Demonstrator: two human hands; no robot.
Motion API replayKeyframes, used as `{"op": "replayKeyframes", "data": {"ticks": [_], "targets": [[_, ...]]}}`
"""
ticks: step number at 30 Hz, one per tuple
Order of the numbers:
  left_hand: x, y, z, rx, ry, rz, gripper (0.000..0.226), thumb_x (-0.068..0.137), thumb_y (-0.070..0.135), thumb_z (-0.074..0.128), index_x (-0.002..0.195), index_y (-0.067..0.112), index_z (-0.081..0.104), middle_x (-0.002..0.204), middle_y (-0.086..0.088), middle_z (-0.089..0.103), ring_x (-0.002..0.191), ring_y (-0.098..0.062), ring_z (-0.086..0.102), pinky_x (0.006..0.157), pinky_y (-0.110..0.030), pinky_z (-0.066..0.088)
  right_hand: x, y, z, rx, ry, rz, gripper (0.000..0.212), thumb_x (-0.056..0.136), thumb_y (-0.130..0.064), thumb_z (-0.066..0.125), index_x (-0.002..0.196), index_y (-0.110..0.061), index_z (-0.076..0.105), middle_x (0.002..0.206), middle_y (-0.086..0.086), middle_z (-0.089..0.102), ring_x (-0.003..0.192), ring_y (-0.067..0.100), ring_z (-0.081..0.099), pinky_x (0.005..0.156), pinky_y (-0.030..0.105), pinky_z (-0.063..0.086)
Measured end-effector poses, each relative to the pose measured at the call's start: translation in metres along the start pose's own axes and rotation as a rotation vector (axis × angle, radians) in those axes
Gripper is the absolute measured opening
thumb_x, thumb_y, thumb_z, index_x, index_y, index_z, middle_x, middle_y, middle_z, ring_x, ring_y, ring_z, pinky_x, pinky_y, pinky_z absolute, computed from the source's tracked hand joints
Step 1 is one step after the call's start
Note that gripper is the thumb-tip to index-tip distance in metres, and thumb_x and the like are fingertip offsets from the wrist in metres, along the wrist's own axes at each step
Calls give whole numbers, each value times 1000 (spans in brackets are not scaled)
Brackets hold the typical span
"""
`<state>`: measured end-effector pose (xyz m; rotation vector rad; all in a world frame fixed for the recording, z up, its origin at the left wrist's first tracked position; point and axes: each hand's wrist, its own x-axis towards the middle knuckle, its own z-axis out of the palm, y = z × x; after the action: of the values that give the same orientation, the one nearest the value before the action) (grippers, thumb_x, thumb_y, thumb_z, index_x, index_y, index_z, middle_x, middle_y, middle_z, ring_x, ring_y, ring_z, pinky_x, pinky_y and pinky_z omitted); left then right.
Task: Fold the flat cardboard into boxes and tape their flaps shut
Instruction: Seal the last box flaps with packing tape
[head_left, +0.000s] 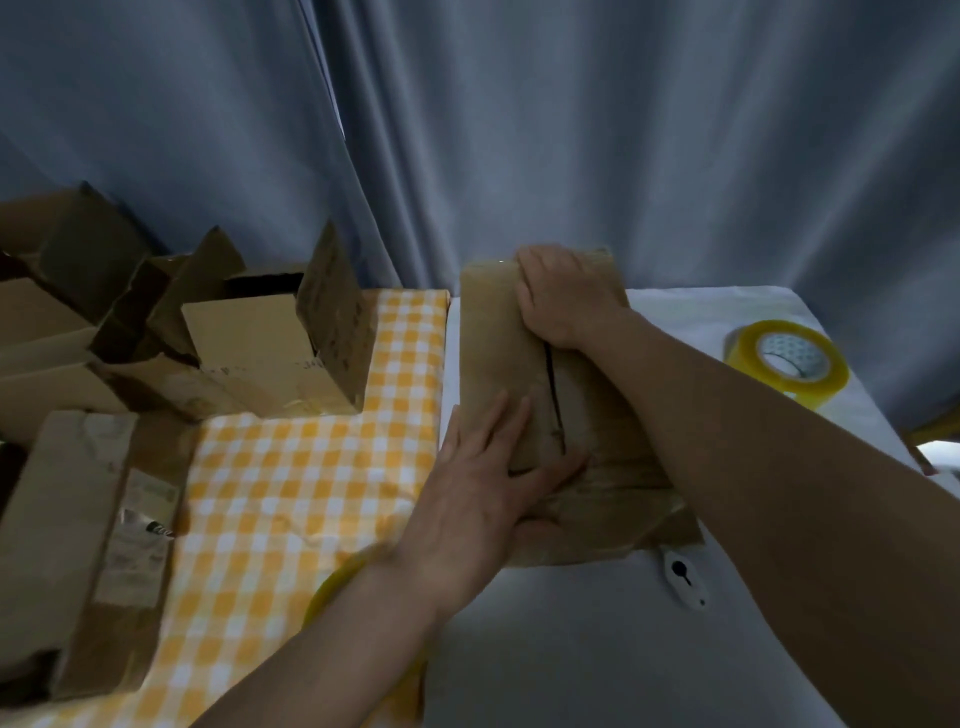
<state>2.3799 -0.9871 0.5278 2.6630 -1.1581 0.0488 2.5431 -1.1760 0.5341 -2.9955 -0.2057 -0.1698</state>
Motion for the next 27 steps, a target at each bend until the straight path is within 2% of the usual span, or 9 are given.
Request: {"op": "replayKeyframes", "data": {"ticks": [2,5,8,11,13,16,19,24,27], "targets": [[-1,1,4,14,55,-3,55,83,51,65,135,41,50,150,-21,36,141,-38,27,110,-55,31,13,2,0,-17,68,23,34,98,-24,30,120,-6,49,124,17,51,113,31,45,99,38,30],[-1,0,8,19,114,-11,55,79,50,68,131,38,56,146,-21,42,138,-38,33,106,-56,36,22,2,-2,40,35,60,29,97,-25,29,105,-7,51,112,16,56,100,31,49,87,38,35],[-2,-1,8,-3,78,-32,59,83,53,63,138,38,48,152,-18,33,144,-35,23,113,-53,29,15,3,0,43,3,34,37,99,-33,30,119,-8,48,125,16,52,113,30,46,98,38,31],[0,-5,10,21,16,-59,74,84,61,55,148,32,30,159,-10,19,148,-25,8,118,-49,19,-24,0,-4,-27,-81,3,59,100,-41,27,146,-6,22,154,13,21,142,26,19,115,40,12],[3,-5,11,56,-20,-98,88,83,65,52,152,25,15,161,-4,9,148,-19,-1,120,-45,11,-61,-6,-9,-43,-146,-33,62,101,-42,24,150,-7,10,159,10,7,146,23,6,118,38,3],[6,2,9,62,-28,-191,105,79,68,57,153,22,-2,162,-2,0,148,-17,-6,120,-36,-3,-126,-18,-24,-13,-231,-72,58,101,-41,21,150,-11,12,159,7,7,146,19,2,117,34,0],[1,15,2,49,8,-286,115,75,65,64,153,19,-7,161,-6,-4,147,-23,-7,119,-39,-1,-182,-32,-36,65,-198,-57,55,102,-38,22,150,-12,17,159,5,11,146,17,3,116,30,1],[-52,37,-1,-107,150,-428,113,77,55,70,153,21,-6,161,-3,0,148,-23,-4,120,-38,4,-236,-50,-52,145,-97,23,51,102,-34,30,148,-12,24,158,1,15,146,16,5,116,31,10],[-109,40,11,-227,100,-521,104,81,49,69,154,22,-1,161,2,2,148,-16,-2,120,-32,8,-258,-64,-57,158,17,4,48,101,-29,38,144,-9,34,155,4,25,143,20,21,115,33,19]]}}
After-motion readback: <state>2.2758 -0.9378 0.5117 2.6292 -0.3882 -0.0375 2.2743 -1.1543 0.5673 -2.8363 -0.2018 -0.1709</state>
